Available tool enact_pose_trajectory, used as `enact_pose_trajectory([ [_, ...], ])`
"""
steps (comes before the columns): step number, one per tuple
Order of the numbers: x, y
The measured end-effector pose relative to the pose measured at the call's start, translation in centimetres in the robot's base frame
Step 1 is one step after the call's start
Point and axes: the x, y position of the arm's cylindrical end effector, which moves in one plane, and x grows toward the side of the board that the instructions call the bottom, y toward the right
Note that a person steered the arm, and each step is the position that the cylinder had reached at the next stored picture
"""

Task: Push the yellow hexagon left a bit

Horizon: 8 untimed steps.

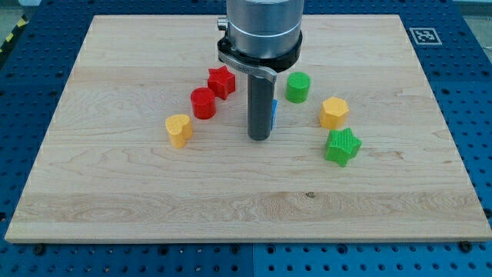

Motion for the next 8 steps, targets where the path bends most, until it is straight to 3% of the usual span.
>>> enact_pose_trajectory([
  [2, 10.2, 7.3],
  [3, 12.5, 9.8],
  [5, 12.5, 10.1],
  [7, 11.8, 22.3],
  [8, 6.3, 23.1],
])
